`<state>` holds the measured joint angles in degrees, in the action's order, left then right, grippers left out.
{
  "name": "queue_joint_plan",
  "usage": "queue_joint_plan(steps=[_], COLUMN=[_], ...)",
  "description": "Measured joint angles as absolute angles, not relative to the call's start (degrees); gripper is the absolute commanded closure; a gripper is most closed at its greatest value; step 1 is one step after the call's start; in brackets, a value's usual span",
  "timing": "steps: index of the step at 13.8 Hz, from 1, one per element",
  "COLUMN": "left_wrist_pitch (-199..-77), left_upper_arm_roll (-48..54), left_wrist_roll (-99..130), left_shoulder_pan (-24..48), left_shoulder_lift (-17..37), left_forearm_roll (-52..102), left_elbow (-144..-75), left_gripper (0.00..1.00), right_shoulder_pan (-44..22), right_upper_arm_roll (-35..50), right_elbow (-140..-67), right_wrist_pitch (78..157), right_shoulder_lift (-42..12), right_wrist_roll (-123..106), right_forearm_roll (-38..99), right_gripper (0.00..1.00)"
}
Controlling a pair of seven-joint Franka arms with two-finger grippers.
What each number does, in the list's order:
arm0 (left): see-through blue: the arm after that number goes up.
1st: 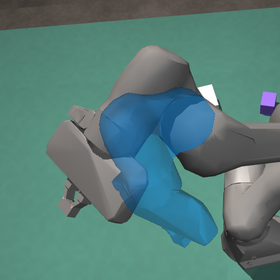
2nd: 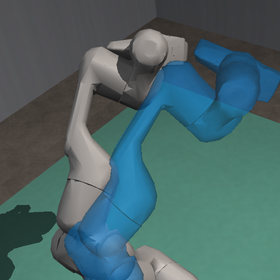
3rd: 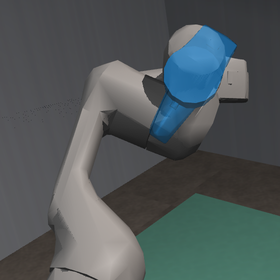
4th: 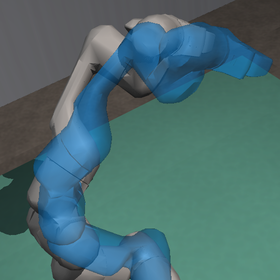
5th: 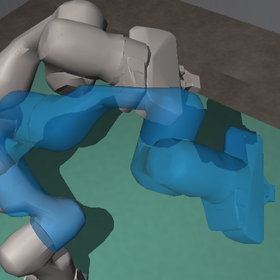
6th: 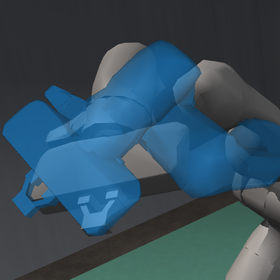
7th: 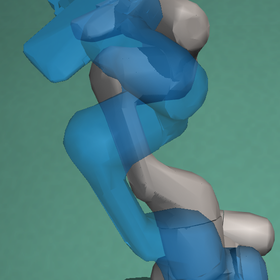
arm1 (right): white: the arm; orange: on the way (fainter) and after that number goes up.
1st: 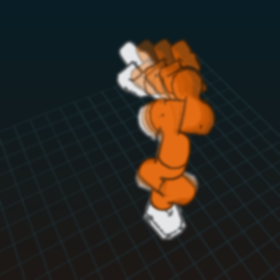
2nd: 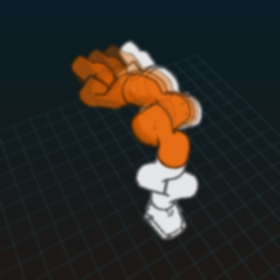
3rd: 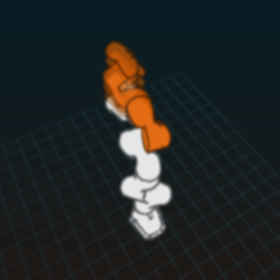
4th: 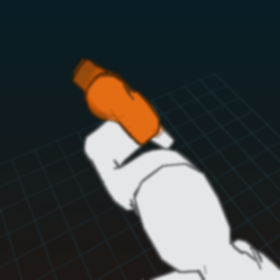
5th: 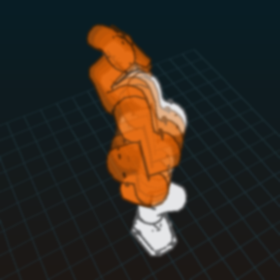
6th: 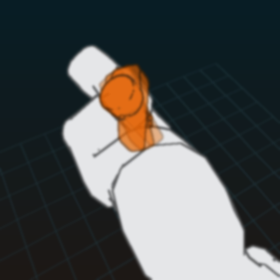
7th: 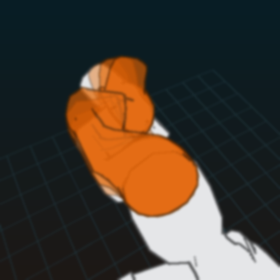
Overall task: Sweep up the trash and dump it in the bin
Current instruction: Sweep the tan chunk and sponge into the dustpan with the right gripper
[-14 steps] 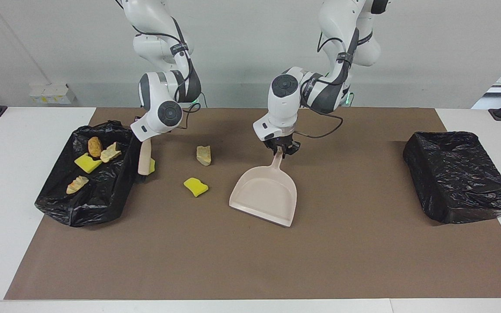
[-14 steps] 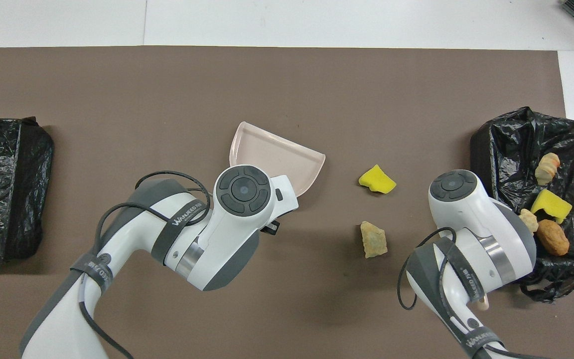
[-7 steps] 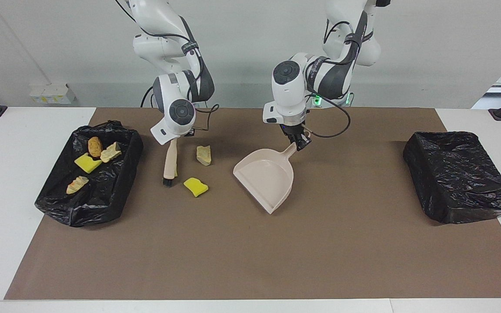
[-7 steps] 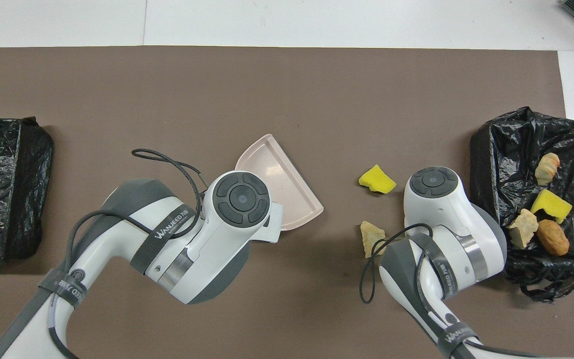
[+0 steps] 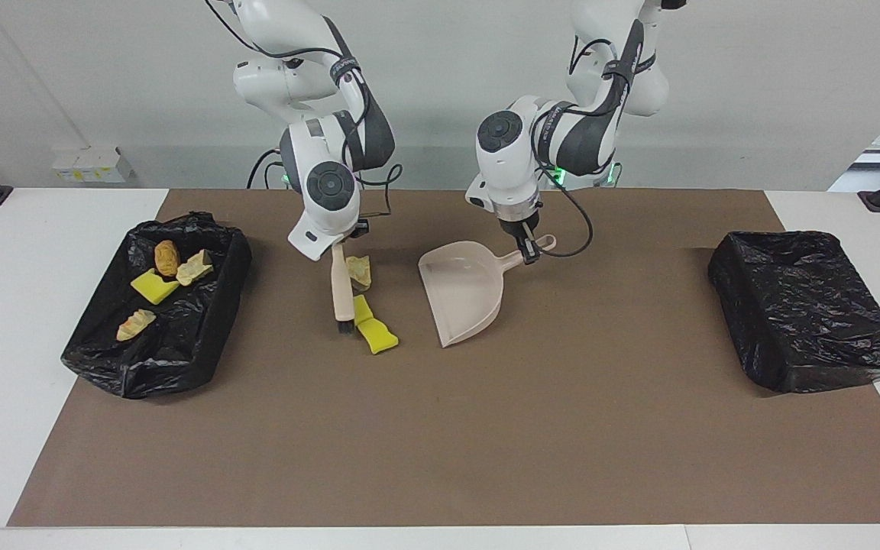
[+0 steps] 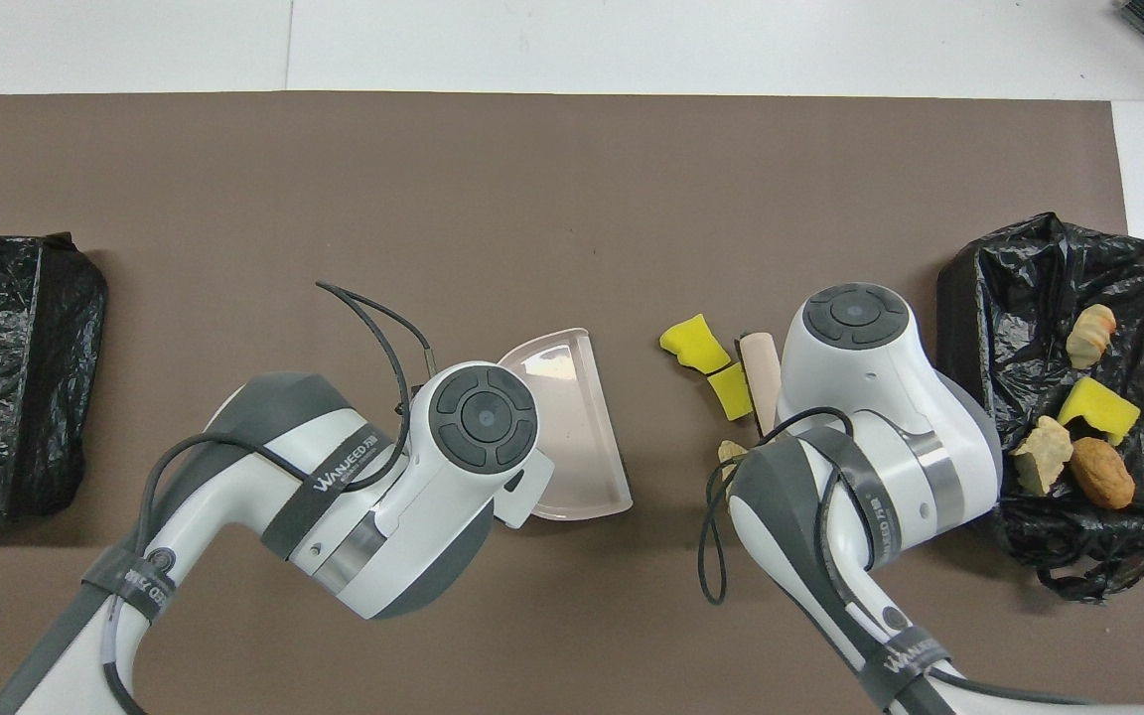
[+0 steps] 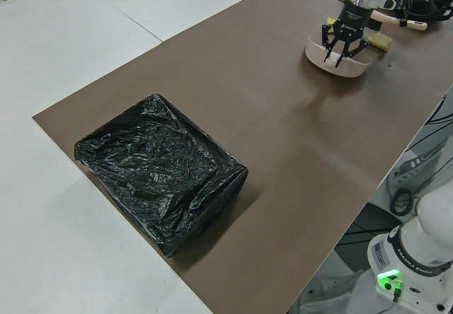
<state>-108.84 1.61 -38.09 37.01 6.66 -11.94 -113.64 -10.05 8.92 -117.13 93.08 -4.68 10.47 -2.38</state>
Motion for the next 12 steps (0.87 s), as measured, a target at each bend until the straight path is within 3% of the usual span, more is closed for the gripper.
queue_joint_plan(steps=[4, 7, 12], left_wrist_pitch=[-111.61, -112.28, -112.58], left_upper_arm_roll=[1.38, 1.39, 1.31], left_wrist_roll=[-39.71, -39.78, -39.88], left_shoulder_pan=[35.93, 35.55, 33.58], left_shoulder_lift=[6.71, 6.71, 6.71], left_forearm_roll=[-12.10, -12.27, -12.42], left_elbow=[-115.24, -116.13, -116.61], left_gripper=[1.00, 1.00, 1.00], right_shoulder_pan=[-8.48, -7.27, -11.98], right_upper_arm_roll=[8.75, 8.69, 8.98], right_elbow=[-121.56, -128.37, -130.68], right_wrist_pitch=[90.98, 95.76, 103.34], right_shoulder_lift=[-0.91, 2.01, -0.17], right_wrist_roll=[10.54, 11.32, 19.56], right_forearm_roll=[-2.68, -2.68, -2.67], right_gripper=[1.00, 1.00, 1.00])
